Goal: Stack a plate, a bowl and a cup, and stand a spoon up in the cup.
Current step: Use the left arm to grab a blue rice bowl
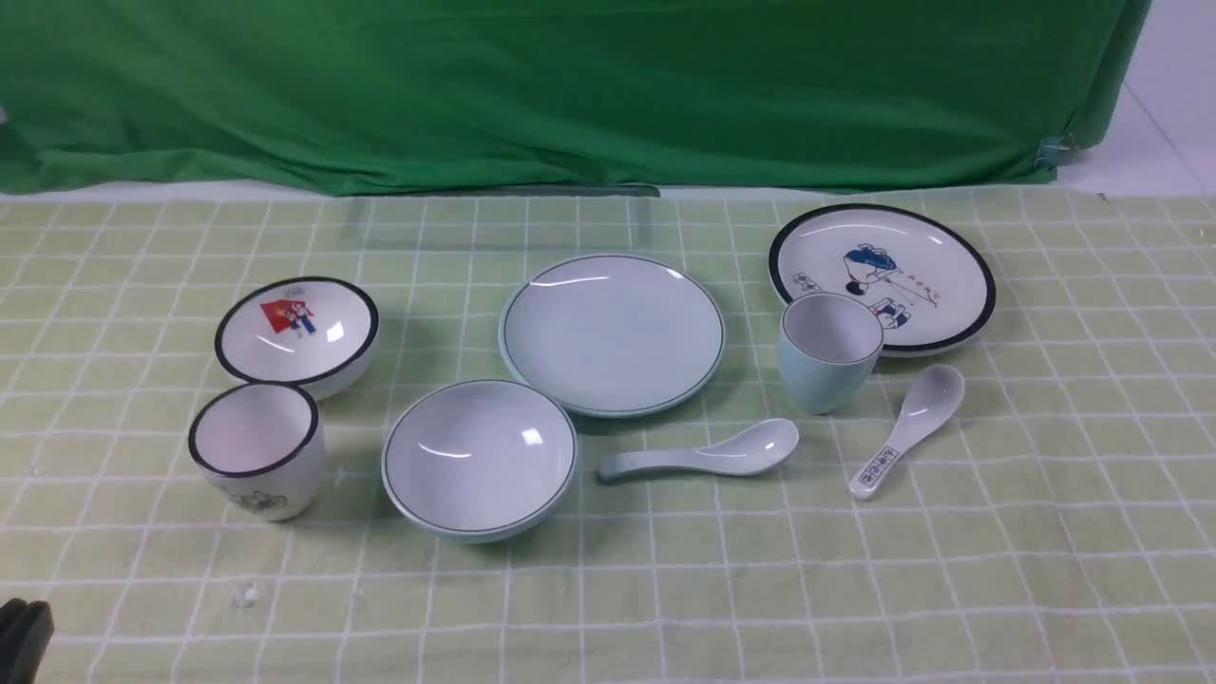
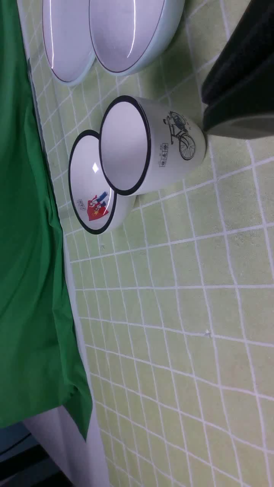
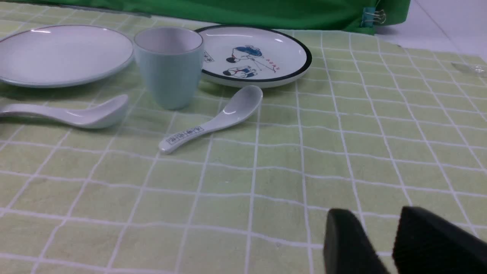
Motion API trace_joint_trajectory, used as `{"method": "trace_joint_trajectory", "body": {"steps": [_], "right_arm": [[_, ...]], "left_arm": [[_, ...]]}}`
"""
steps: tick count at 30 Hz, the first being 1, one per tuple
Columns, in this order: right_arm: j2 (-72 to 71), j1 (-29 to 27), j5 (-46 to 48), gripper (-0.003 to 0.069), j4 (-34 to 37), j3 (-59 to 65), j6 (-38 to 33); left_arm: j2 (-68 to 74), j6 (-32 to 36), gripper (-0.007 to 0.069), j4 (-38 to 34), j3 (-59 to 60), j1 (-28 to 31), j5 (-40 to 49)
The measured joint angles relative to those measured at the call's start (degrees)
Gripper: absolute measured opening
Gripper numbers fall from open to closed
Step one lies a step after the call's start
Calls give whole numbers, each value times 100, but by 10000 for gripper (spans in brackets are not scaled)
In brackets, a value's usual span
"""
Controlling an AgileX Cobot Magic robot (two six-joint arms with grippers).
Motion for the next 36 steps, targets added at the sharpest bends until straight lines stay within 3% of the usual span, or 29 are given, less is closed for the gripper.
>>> {"method": "trace_joint_trajectory", "body": {"steps": [36], "right_arm": [[0, 0, -85, 241, 0, 0, 0]], "left_arm": [[0, 0, -29, 5, 0, 0, 0]]}}
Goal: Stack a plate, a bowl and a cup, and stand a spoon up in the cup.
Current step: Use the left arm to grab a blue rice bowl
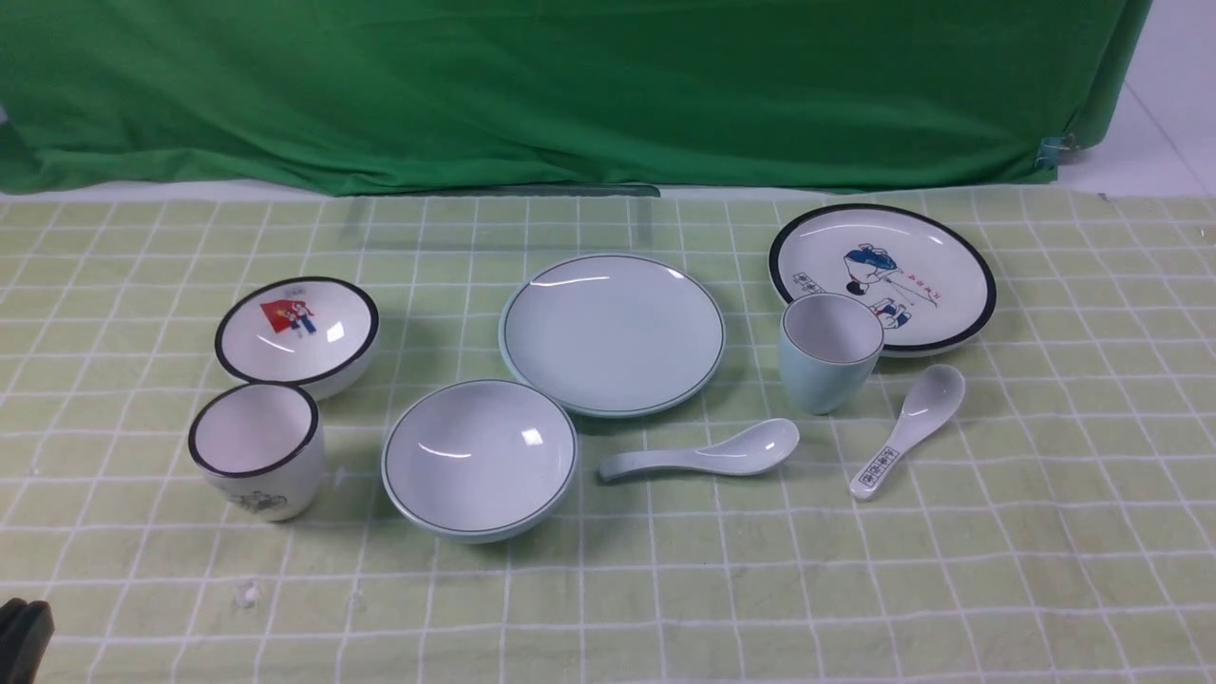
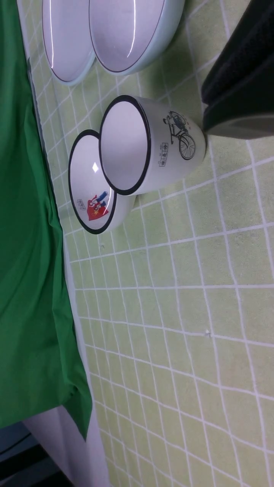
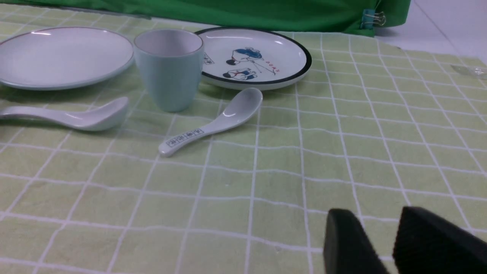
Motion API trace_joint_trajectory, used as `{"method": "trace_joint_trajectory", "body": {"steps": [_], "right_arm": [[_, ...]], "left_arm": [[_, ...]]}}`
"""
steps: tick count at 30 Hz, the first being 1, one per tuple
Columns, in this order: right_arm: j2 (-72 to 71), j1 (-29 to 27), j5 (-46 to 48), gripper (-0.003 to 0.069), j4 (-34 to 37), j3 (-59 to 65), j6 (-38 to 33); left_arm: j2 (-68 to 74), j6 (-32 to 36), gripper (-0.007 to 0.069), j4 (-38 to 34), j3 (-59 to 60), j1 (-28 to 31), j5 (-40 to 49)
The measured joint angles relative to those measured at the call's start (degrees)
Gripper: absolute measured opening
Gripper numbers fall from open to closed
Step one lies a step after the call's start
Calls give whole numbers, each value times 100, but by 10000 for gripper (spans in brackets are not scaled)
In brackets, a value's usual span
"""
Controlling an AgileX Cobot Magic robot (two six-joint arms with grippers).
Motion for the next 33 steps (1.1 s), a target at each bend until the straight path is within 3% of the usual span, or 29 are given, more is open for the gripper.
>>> {"method": "trace_joint_trajectory", "body": {"steps": [4, 11, 12, 13, 17, 21, 26, 28, 32, 33], "right_arm": [[0, 0, -476, 241, 0, 0, 0], [0, 0, -2323, 243, 0, 0, 0], [0, 0, -2375, 243, 0, 0, 0], [0, 0, -2794, 243, 0, 0, 80], [0, 0, -3441, 243, 0, 0, 810], [0, 0, -3762, 242, 0, 0, 1436], [42, 0, -3967, 240, 0, 0, 1546], [206, 0, -3878, 202, 0, -72, 1432], [736, 0, -3317, 42, 0, -874, 939], [894, 0, -3219, 32, 0, -1070, 832]], "left_arm": [[0, 0, -29, 0, 0, 0, -350], [0, 0, -29, 0, 0, 0, -2666], [0, 0, -29, 0, 0, 0, -2666], [0, 0, -29, 0, 0, 0, -3131], [0, 0, -29, -17, 0, 0, -3613], [0, -613, -29, -69, 0, 0, -3620], [0, -1727, -29, -94, 0, 0, -3624], [0, -2250, -29, -117, 0, 0, -3881], [121, -2484, -29, -306, -349, 0, -4000], [238, -2479, -29, -320, -570, 0, -3876]]}}
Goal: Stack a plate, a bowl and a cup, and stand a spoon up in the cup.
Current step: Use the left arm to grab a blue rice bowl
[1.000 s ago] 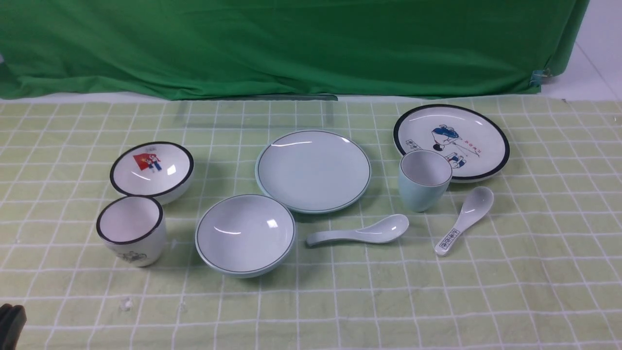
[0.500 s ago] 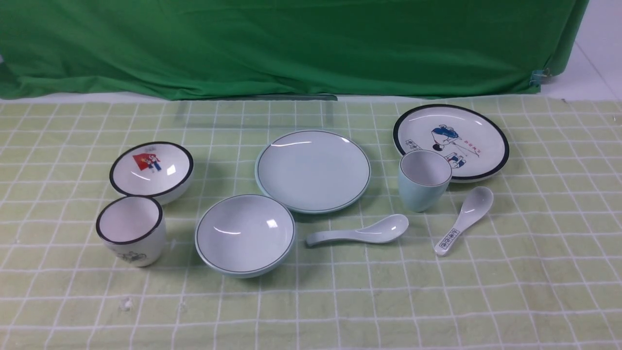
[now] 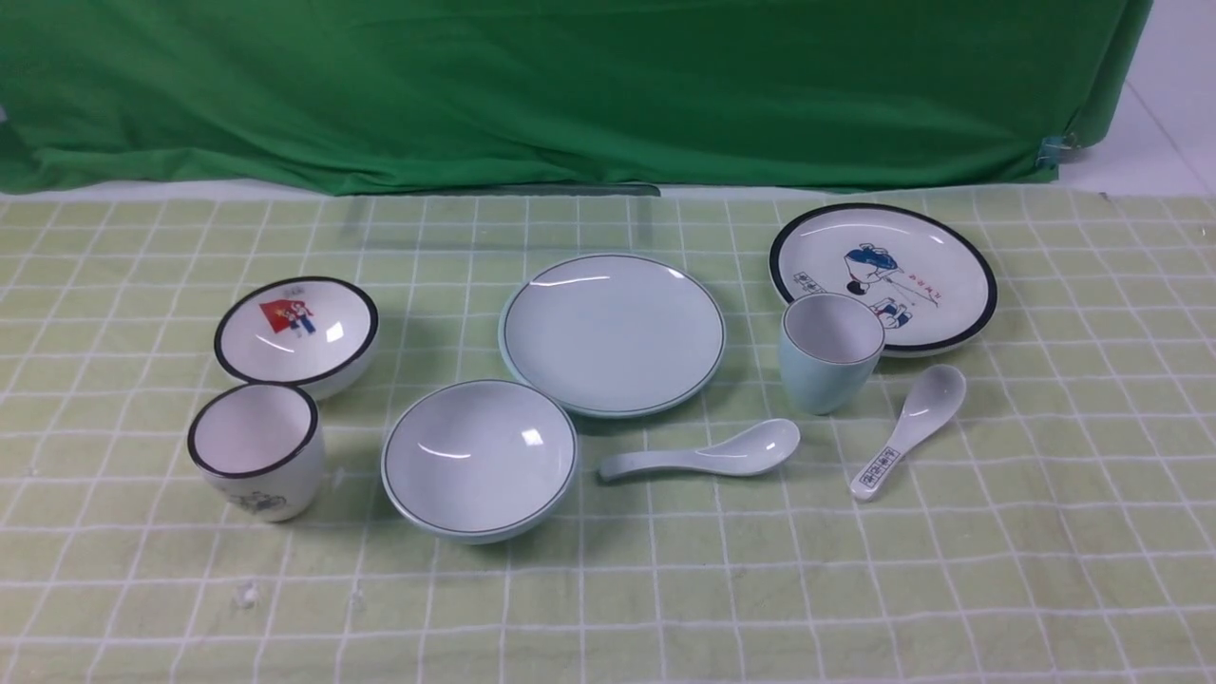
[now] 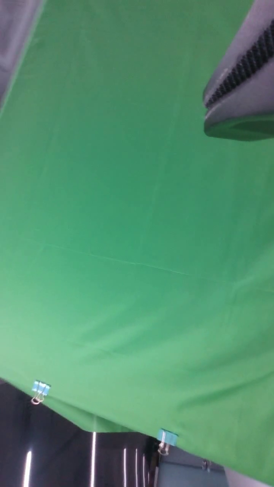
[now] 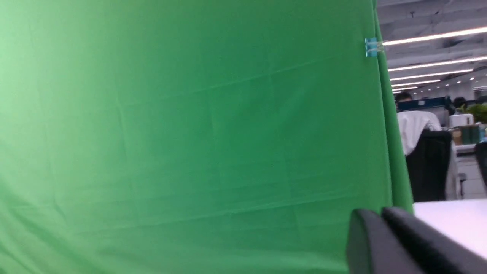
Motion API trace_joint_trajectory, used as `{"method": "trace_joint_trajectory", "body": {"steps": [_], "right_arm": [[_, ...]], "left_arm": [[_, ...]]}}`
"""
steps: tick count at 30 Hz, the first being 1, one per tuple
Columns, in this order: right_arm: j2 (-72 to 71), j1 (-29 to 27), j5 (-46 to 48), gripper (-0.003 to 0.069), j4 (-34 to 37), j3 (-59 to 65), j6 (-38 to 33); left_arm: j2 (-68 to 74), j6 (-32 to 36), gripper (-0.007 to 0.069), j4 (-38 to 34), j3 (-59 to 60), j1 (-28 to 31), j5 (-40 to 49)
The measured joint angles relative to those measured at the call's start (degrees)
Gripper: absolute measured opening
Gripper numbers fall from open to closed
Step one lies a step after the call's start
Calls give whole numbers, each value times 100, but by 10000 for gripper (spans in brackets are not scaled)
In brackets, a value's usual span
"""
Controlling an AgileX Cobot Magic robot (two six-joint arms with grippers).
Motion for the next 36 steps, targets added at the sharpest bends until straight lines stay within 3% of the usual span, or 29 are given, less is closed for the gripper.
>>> {"method": "trace_joint_trajectory", "body": {"steps": [8, 12, 16, 18, 23, 25, 30, 32, 33, 34, 36], "right_arm": [[2178, 0, 1047, 13, 0, -1686, -1558], [3159, 127, 2403, 13, 0, -2232, -1535], [4150, 417, 4285, 13, 12, -2685, -1531], [4590, 599, 4837, 13, 72, -2729, -1522], [5466, 1112, 5328, 13, 150, -2729, -1601], [5643, 1281, 5305, 13, 150, -2730, -1618], [5928, 1656, 5064, 13, 156, -2753, -1644], [5936, 1731, 4972, 13, 156, -2759, -1649], [5936, 1731, 4972, 13, 156, -2759, -1649], [5936, 1743, 4900, 13, 156, -2759, -1649], [5936, 1743, 4830, 13, 156, -2759, -1643]], "left_arm": [[2247, 220, -29, 535, -2408, -20, 1254], [3459, 168, -29, 600, -3595, -228, 2791], [4883, 662, -29, 211, -4798, -716, 5149], [5536, 1076, -29, -133, -5222, -950, 6079], [7166, 1683, -6, -561, -6044, -1661, 7139], [7584, 1692, 20, -383, -6257, -1855, 7227], [8791, 1580, 183, 216, -6794, -2083, 7432], [9362, 1563, 316, 295, -6877, -2018, 7402], [9398, 1563, 316, 295, -6885, -2018, 7395], [9670, 1557, 392, 295, -6911, -1968, 7340], [9958, 1557, 447, 300, -6917, -1944, 7223]]}}
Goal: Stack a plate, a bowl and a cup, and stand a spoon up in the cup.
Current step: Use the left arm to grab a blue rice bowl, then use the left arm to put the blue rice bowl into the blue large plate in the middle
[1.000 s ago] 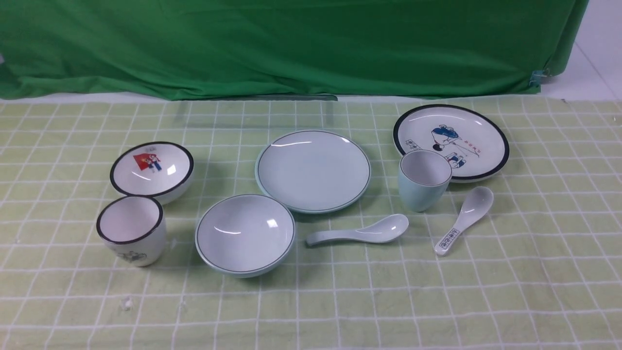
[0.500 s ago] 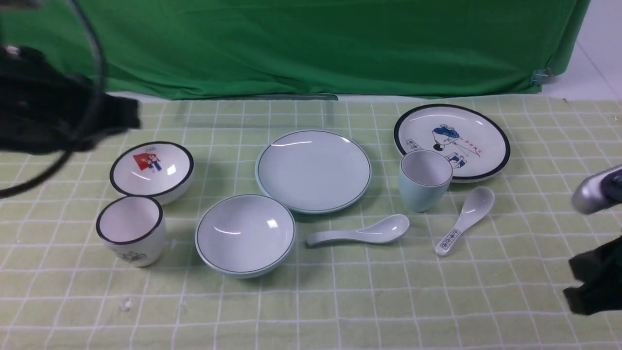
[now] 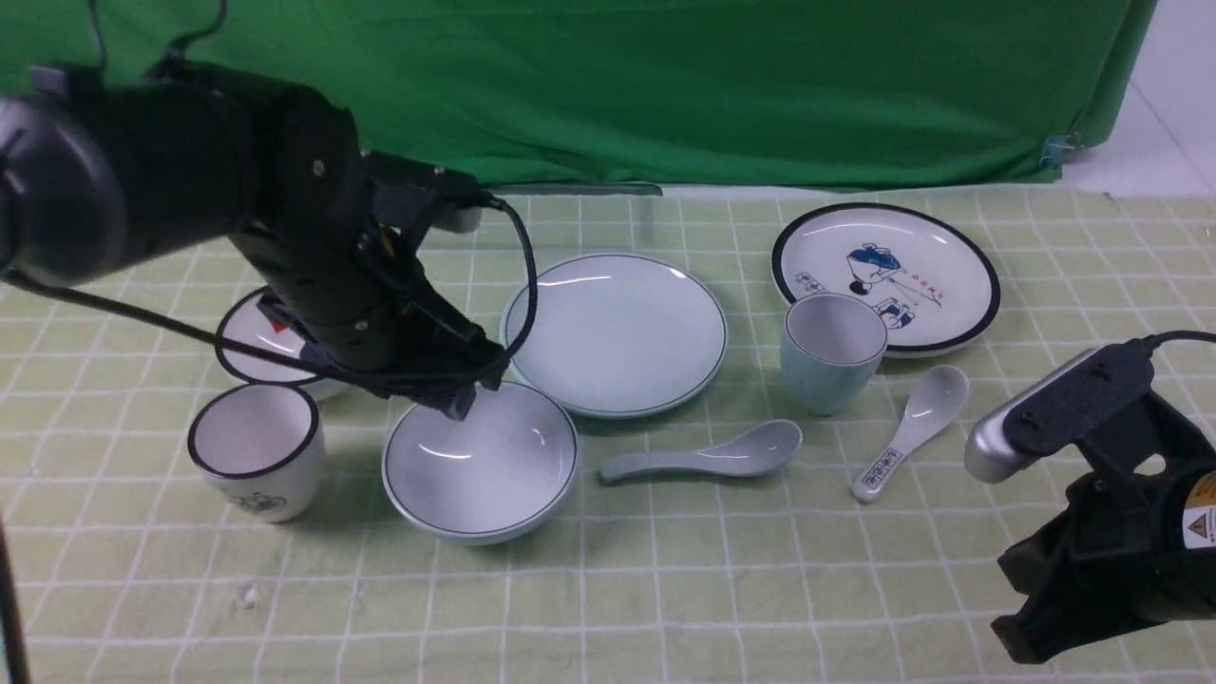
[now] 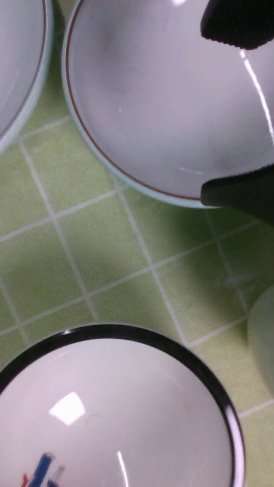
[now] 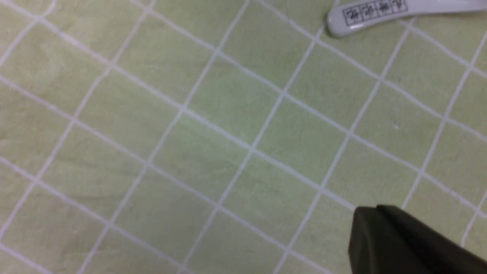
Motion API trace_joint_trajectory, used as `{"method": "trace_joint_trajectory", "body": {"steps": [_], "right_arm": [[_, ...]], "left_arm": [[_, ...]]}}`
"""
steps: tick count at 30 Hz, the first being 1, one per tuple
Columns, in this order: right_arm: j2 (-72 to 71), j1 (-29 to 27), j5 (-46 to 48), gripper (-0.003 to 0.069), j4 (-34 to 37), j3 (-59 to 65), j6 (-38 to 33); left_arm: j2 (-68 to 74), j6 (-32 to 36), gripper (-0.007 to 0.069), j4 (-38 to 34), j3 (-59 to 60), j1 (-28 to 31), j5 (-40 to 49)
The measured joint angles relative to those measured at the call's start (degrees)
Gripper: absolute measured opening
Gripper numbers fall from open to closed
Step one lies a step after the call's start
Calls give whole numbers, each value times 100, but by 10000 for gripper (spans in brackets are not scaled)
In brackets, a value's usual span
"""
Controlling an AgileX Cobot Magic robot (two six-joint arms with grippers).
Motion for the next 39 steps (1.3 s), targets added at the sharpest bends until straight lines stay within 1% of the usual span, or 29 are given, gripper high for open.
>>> {"method": "trace_joint_trajectory", "body": {"steps": [1, 3, 5, 6, 7, 8, 9, 10, 13, 15, 17, 20, 21, 23, 24, 27, 31, 33, 36, 38, 39], "right_arm": [[0, 8, -48, 13, 0, 0, 6], [0, 12, -97, 13, 0, 0, 33], [0, 12, -128, 15, 0, 0, 47], [0, 12, -139, 17, 0, 0, 47], [0, 12, -139, 17, 0, 0, 47], [0, 12, -152, 17, 0, 0, 49], [0, 12, -152, 17, 0, 0, 49], [0, 18, -165, 19, 0, 0, 49], [0, 18, -189, 19, 0, 0, 54], [0, 18, -193, 22, 0, 0, 54], [0, 18, -232, 25, 0, 0, 54], [0, 18, -269, 29, 0, 0, 54], [0, 18, -281, 30, 0, 0, 54], [0, 18, -281, 31, 0, 0, 54], [0, 18, -281, 34, 0, 0, 54], [0, 18, -281, 36, 0, 0, 54], [0, 18, -265, 39, 110, 0, 54], [0, 18, -281, 48, 164, 0, 54], [5, 18, -447, 81, 203, 0, 54], [43, 18, -552, 157, 259, -98, 68], [132, 18, -556, 206, 268, -250, 74]], "left_arm": [[103, -4, 465, 22, 0, 12, -46], [343, -7, 475, 82, -6, 8, -154], [506, -11, 465, 133, -6, 8, -253], [621, -11, 433, 154, -6, 8, -332], [635, -11, 433, 159, -6, 8, -342], [728, 7, 369, 167, -6, 8, -423], [739, 15, 360, 167, -6, 8, -429], [798, 120, 278, 189, -6, 13, -519], [802, 486, 109, 185, -36, 27, -605], [688, 804, 36, 51, -204, 32, -451], [612, 1017, -6, -116, -472, 26, -276], [566, 1201, -11, -323, -887, 26, -146], [560, 1245, -10, -506, -1137, 26, -227], [572, 1257, -10, -622, -1287, 26, -371], [651, 1262, -10, -786, -1464, 26, -674], [1040, 1262, -10, -1130, -1809, 26, -1087], [1692, 1248, -10, -1233, -2130, 26, -1289], [1975, 1106, -10, -1156, -2292, 26, -1321], [2177, 836, -8, -958, -2423, 26, -1343], [2237, 732, 1, -914, -2475, 26, -1355], [2257, 732, 22, -893, -2514, 26, -1281]]}}
